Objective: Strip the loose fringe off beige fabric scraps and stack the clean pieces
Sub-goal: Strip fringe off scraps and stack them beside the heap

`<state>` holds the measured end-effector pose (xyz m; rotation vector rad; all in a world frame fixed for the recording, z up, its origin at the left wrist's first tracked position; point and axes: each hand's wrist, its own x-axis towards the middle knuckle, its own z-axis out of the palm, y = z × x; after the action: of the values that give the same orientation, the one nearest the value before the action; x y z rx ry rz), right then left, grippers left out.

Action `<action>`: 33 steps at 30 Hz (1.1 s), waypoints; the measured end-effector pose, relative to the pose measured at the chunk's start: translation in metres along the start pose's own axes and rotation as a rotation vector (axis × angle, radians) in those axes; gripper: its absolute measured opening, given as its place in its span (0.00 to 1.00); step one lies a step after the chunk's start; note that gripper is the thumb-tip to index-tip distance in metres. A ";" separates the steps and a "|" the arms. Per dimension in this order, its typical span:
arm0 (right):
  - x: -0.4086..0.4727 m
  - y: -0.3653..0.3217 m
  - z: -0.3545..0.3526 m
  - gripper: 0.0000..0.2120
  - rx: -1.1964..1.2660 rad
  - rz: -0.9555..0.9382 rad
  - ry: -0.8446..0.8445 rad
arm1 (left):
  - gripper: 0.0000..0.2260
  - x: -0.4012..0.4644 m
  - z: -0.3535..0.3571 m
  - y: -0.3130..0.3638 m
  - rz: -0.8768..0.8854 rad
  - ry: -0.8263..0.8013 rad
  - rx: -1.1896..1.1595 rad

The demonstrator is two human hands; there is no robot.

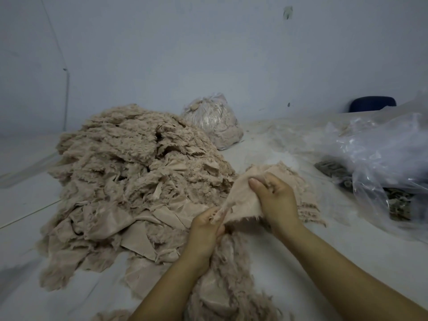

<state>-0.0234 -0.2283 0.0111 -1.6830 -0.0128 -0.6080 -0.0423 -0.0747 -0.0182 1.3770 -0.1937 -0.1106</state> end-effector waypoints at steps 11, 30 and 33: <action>0.086 0.006 -0.055 0.25 -0.729 0.197 -0.008 | 0.11 0.006 -0.010 -0.018 0.097 0.070 0.395; -0.062 0.029 -0.004 0.13 -0.467 -0.234 -0.517 | 0.07 -0.001 -0.034 0.009 0.197 -0.112 0.713; -0.031 0.027 0.000 0.20 -0.686 -0.154 -0.538 | 0.11 -0.011 -0.048 0.025 0.151 -0.296 0.743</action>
<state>-0.0410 -0.2239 -0.0258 -2.4926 -0.3574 -0.2573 -0.0446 -0.0214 -0.0031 2.0754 -0.6310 -0.1219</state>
